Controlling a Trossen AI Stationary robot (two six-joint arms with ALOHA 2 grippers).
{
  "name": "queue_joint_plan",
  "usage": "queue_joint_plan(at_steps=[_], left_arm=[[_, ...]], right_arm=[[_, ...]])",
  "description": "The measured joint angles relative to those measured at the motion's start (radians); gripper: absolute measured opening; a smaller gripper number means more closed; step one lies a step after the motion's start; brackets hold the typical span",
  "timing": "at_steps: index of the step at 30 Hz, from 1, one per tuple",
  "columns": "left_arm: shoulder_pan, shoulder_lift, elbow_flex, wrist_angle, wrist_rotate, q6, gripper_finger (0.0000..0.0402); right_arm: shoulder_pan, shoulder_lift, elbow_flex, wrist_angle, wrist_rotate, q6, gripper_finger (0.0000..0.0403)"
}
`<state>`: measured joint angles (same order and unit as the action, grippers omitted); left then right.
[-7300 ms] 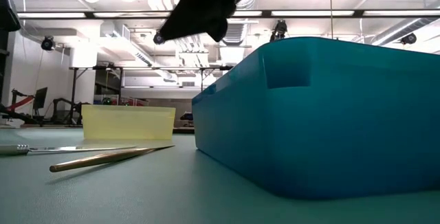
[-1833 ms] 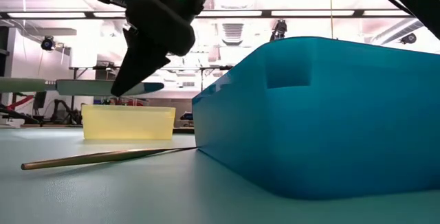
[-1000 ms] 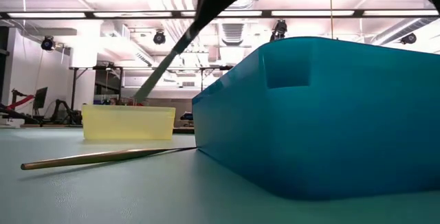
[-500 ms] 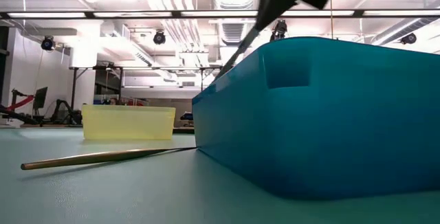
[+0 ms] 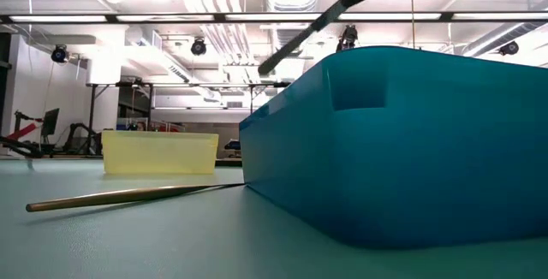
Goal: Sort silverware by color (type)
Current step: Put the green knife into the white bin
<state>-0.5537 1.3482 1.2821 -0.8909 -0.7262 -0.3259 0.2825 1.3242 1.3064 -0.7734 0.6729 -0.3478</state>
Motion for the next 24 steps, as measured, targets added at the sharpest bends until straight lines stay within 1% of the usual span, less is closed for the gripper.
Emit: queue_joint_plan(at_steps=[2,4,8,10,13,16,19,20,22,24], left_arm=[[0.032,-0.014,0.000,0.069,0.083,0.121,0.0247],[0.061,-0.028,-0.001,0.135,0.137,0.204,0.0247],[0.108,-0.048,-0.026,0.311,0.249,0.318,0.0247],[0.129,-0.055,-0.067,0.424,0.327,0.363,0.0247],[0.166,-0.056,-0.134,0.580,0.444,0.397,0.0247],[0.216,-0.046,-0.192,0.706,0.473,0.420,0.0247],[0.283,-0.032,-0.219,0.768,0.495,0.437,0.0247],[0.308,-0.026,-0.219,0.778,0.518,0.442,0.0247],[0.355,-0.012,-0.219,0.776,0.581,0.450,0.0247],[0.404,0.006,-0.219,0.779,0.677,0.459,0.0247]], right_arm=[[0.025,-0.021,-0.003,-0.002,0.000,-0.007,0.0008],[0.058,-0.032,-0.003,0.000,0.001,-0.040,0.0008],[0.122,-0.017,-0.003,-0.002,0.001,-0.200,0.0008],[0.151,-0.002,-0.003,-0.002,0.022,-0.281,0.0008],[0.181,0.018,-0.003,0.002,0.096,-0.369,0.0008],[0.194,0.037,-0.003,0.015,0.122,-0.467,0.0008],[0.194,0.051,-0.003,0.076,0.115,-0.541,0.0008],[0.193,0.053,-0.003,0.089,0.113,-0.567,0.0008],[0.193,0.062,-0.003,0.106,0.113,-0.624,0.0008],[0.196,0.066,-0.004,0.111,0.107,-0.665,0.0008]])
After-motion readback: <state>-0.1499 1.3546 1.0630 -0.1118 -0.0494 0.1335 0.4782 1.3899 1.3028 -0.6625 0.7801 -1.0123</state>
